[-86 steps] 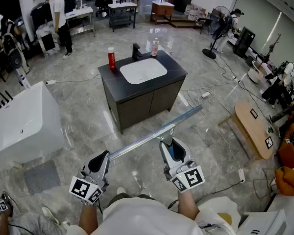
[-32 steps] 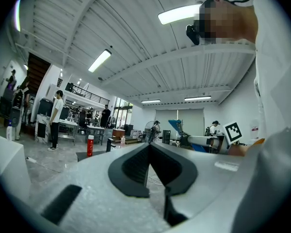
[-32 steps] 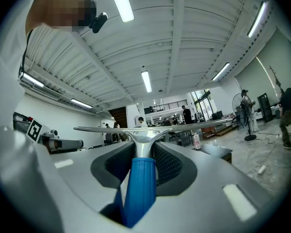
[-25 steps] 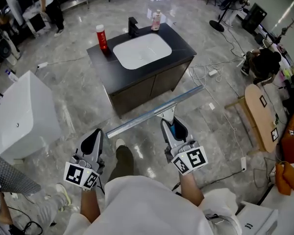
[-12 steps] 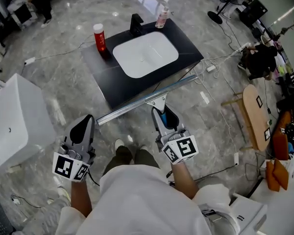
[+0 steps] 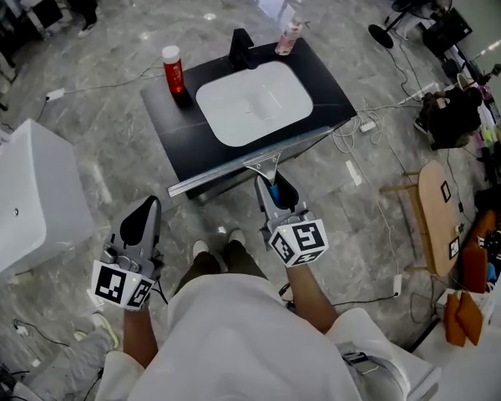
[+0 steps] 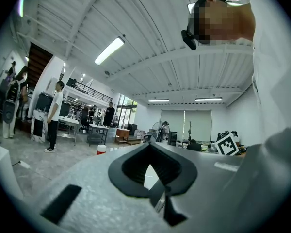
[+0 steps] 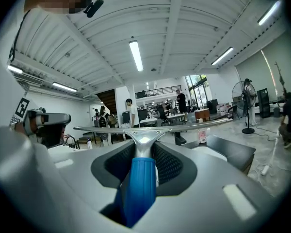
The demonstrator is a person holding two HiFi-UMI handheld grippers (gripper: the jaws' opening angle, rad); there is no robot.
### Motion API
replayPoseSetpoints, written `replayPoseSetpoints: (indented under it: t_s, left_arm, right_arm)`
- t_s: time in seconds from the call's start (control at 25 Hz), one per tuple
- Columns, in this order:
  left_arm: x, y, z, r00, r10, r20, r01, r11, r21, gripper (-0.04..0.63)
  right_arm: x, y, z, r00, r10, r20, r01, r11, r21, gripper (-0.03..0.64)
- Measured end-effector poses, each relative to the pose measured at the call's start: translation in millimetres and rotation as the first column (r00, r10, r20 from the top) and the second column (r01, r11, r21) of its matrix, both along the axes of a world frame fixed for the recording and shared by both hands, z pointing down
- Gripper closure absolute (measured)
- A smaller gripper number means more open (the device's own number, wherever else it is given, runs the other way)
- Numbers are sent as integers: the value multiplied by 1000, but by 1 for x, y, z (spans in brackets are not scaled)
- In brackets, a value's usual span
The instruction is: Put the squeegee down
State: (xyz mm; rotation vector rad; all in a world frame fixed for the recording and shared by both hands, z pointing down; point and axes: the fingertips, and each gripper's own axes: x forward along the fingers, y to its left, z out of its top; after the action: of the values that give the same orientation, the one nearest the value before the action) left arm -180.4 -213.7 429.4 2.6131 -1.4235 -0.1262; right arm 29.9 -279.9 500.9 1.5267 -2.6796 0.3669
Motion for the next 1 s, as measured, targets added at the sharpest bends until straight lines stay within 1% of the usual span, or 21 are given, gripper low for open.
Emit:
replayPoseSetpoints:
  t_s: [0.12, 0.24, 0.4, 0.52, 0.68, 0.8, 1.0]
  left_arm:
    - [4, -12, 2, 1000, -14, 7, 14, 1000, -3, 597]
    - [8, -20, 5, 1000, -22, 10, 22, 1000, -12, 597]
    - [8, -27, 8, 999, -30, 16, 31, 999, -23, 597]
    - [9, -30, 10, 999, -31, 16, 31, 999, -31, 597]
    - [9, -31, 13, 999, -32, 15, 32, 998, -46, 597]
    - [6, -33, 18, 999, -36, 13, 37, 998, -56, 597]
    - [4, -34, 22, 999, -35, 12, 36, 997, -64, 597]
  right_arm:
    - [0, -27, 27, 1000, 12, -22, -13, 999, -49, 476]
    - [-3, -50, 70, 996, 29, -78, -39, 992, -123, 476]
    - [-19, -73, 127, 987, 2, -158, -35, 978, -207, 476]
    - [-28, -83, 166, 978, -15, -206, -43, 961, -275, 477]
    - [-32, -92, 208, 962, -23, -272, -78, 932, -355, 477]
    - [-35, -102, 230, 954, -23, -299, -102, 913, -395, 477]
    - [-43, -114, 255, 944, -35, -328, -118, 893, -435, 477]
